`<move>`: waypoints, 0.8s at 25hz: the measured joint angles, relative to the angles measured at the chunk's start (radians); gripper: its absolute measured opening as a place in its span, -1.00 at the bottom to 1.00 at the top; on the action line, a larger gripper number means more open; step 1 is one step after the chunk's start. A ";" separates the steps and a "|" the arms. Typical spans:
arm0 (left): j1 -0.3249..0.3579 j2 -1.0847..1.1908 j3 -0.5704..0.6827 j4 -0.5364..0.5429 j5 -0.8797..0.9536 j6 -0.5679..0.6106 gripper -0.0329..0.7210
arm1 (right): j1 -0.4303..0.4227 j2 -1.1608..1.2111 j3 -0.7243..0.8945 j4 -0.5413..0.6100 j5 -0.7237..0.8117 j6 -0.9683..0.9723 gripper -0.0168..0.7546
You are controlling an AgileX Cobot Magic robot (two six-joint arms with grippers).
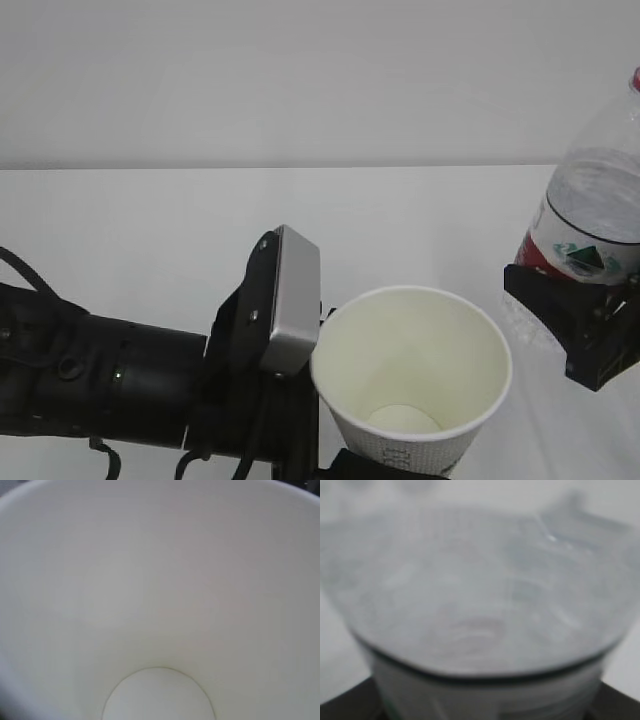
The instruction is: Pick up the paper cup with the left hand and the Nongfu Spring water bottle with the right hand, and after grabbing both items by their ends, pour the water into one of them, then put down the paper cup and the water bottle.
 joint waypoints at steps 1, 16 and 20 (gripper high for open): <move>-0.004 0.000 -0.002 0.000 0.000 0.000 0.64 | 0.000 0.000 0.000 -0.006 0.000 0.000 0.21; -0.033 0.000 -0.002 0.004 0.024 0.003 0.64 | 0.020 0.000 -0.111 -0.148 0.011 0.034 0.21; -0.033 0.000 -0.002 0.004 0.024 0.003 0.64 | 0.045 0.000 -0.164 -0.185 0.042 0.036 0.21</move>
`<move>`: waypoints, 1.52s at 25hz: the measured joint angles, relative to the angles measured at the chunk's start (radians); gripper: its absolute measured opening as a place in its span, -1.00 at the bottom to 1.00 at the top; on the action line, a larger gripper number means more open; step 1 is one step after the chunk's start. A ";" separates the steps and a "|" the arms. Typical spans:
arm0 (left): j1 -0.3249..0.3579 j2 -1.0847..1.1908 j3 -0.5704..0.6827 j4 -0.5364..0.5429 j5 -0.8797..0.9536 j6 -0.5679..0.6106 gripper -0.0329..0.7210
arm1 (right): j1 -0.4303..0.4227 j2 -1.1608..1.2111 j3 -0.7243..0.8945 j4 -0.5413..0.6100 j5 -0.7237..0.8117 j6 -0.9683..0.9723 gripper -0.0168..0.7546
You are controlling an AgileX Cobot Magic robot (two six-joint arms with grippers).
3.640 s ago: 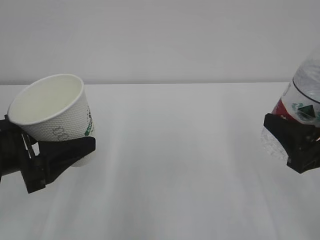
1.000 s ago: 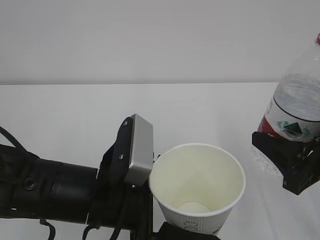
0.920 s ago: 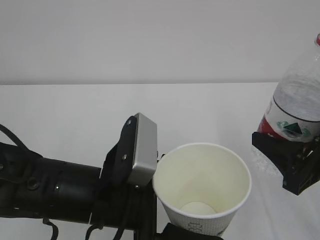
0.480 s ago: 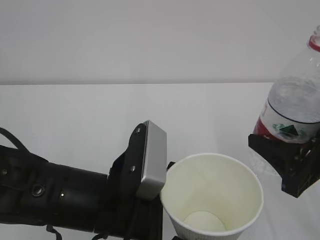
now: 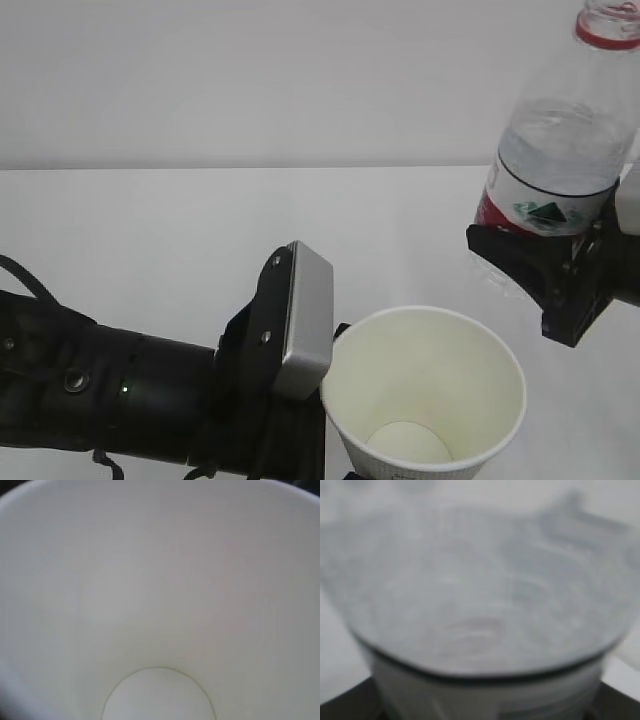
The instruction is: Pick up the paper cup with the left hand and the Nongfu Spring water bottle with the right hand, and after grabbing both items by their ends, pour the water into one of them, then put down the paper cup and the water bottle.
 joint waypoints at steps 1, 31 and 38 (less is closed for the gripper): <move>0.000 0.000 0.000 0.000 0.000 0.000 0.64 | 0.007 0.000 -0.013 -0.013 0.008 0.000 0.21; 0.000 0.001 0.000 -0.403 0.094 0.202 0.64 | 0.023 0.000 -0.169 -0.125 0.171 -0.155 0.21; 0.000 0.001 0.000 -0.456 0.100 0.224 0.64 | 0.023 0.000 -0.207 -0.125 0.175 -0.173 0.21</move>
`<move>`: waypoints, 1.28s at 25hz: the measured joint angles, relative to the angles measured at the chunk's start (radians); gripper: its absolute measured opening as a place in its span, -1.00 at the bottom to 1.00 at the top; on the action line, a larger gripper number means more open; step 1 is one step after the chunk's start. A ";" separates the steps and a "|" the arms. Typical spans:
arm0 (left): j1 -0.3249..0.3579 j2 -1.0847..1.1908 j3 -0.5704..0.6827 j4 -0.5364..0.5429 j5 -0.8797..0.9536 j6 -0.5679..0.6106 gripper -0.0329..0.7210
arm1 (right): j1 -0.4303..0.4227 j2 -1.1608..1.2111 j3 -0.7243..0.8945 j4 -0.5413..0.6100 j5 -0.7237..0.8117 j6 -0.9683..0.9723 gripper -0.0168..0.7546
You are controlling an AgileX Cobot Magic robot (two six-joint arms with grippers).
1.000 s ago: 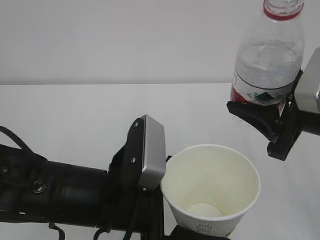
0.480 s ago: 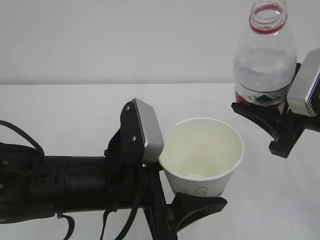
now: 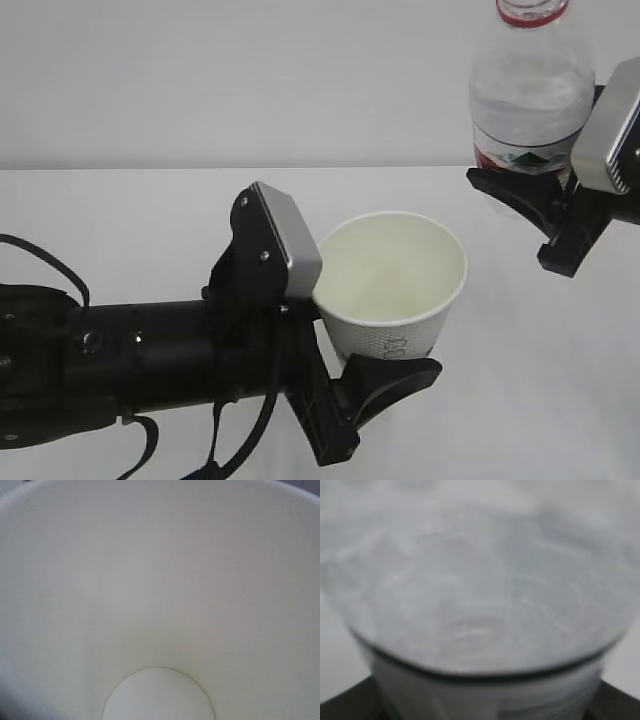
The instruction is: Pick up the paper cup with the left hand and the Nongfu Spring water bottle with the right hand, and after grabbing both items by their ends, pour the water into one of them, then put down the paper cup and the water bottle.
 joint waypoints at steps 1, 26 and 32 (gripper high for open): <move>0.000 0.002 -0.003 0.000 0.002 0.002 0.64 | 0.000 0.000 -0.002 0.000 0.002 -0.004 0.21; 0.000 0.004 -0.037 0.008 0.039 -0.008 0.63 | 0.000 0.000 -0.004 0.002 0.032 -0.233 0.21; 0.000 0.004 -0.037 0.050 0.031 -0.066 0.62 | 0.000 0.000 -0.004 0.004 0.053 -0.279 0.21</move>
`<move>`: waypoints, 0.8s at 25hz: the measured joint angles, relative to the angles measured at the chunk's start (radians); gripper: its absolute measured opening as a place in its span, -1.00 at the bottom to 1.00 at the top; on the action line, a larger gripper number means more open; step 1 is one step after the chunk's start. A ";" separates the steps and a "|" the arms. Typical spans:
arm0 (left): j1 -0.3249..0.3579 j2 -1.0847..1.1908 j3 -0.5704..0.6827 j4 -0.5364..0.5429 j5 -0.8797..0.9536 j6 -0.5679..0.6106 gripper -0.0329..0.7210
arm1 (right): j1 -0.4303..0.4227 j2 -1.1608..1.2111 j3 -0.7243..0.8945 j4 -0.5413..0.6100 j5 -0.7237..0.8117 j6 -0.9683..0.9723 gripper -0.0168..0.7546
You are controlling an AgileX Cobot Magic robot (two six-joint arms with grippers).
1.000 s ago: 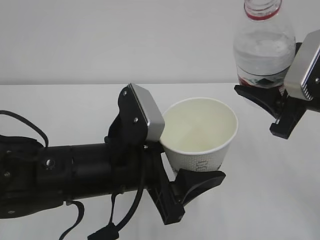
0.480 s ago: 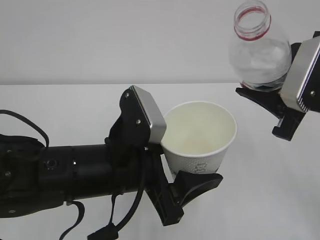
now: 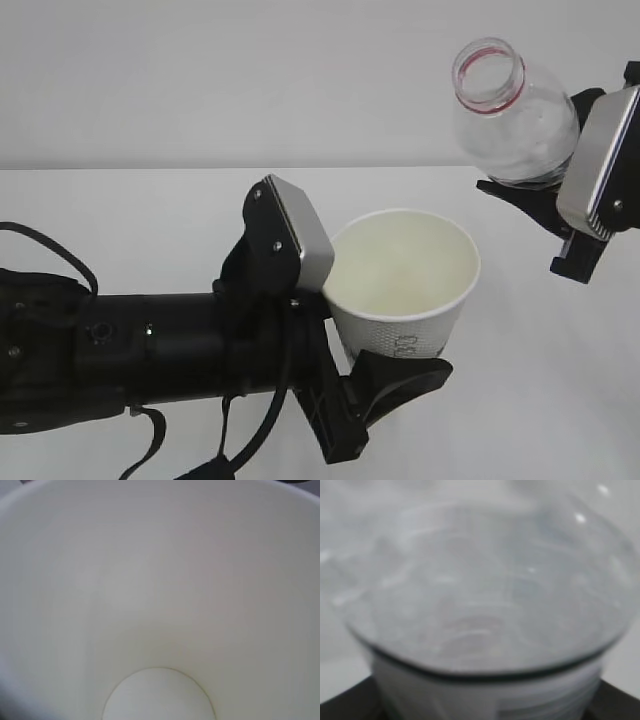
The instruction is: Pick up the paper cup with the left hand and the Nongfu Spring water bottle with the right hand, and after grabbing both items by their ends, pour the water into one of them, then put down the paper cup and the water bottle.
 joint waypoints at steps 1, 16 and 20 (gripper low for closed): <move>0.000 0.000 0.000 0.013 0.000 -0.004 0.62 | 0.000 0.000 0.000 0.000 0.002 -0.005 0.21; 0.000 0.000 0.000 0.128 -0.026 -0.018 0.62 | 0.000 0.000 0.000 0.002 0.007 -0.126 0.21; 0.000 0.000 0.000 0.126 -0.026 -0.018 0.62 | 0.000 0.000 0.000 0.011 0.007 -0.180 0.21</move>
